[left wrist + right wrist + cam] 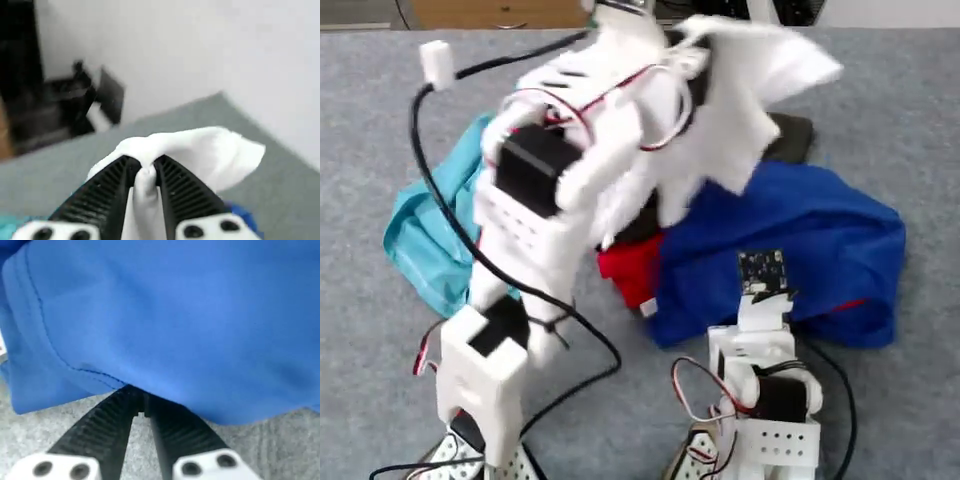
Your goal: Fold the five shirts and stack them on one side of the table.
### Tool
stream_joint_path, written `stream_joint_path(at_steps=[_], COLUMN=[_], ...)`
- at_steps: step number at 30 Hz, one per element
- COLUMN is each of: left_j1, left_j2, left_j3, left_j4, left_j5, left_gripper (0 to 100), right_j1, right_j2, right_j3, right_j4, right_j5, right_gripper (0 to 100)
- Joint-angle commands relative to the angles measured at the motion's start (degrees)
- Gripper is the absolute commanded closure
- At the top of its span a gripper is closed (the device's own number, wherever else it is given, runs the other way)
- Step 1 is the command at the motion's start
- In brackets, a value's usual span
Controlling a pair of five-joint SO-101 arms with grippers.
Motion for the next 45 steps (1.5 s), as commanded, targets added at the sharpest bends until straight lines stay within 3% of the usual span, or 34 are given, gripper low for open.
stream_joint_path(at_steps=[1, 6, 9, 17, 19, 24, 31, 36, 40, 45], left_j1=[8.00, 17.32, 20.57, 23.30, 23.56, 21.36, 11.69, 1.14, -8.44, -9.49], left_j2=[0.66, 4.53, 8.04, 17.89, 18.24, 17.89, 15.96, 16.66, 16.84, 16.13], left_j3=[4.13, 11.08, 14.42, 15.82, 15.74, 13.89, -1.93, -10.73, -2.64, 18.11], left_j4=[-14.95, -28.22, -33.85, -39.56, -35.96, -18.55, 5.19, 26.20, 25.67, 25.76], left_j5=[0.00, -0.79, -5.10, -6.15, -6.15, -6.15, -6.07, -6.51, -7.91, -11.43], left_gripper=[98, 98, 98, 98, 95, 76, 69, 69, 69, 67], right_j1=[-0.84, -0.84, -0.84, -0.84, -0.84, -0.84, -0.84, -0.84, -0.84, -0.84], right_j2=[-6.11, -6.11, -6.11, -6.11, -6.11, -6.11, -6.11, -6.11, -6.11, -6.11], right_j3=[0.13, 0.13, 0.13, 0.13, 0.13, 0.13, 0.13, 0.13, 0.13, 0.13], right_j4=[-0.62, -0.62, -0.62, -0.62, -0.62, -0.62, -0.62, -0.62, -0.62, -0.62], right_j5=[0.35, 0.35, 0.35, 0.35, 0.35, 0.35, 0.35, 0.35, 0.35, 0.35], right_gripper=[99.5, 99.5, 99.5, 99.5, 99.5, 99.5, 99.5, 99.5, 99.5, 99.5])
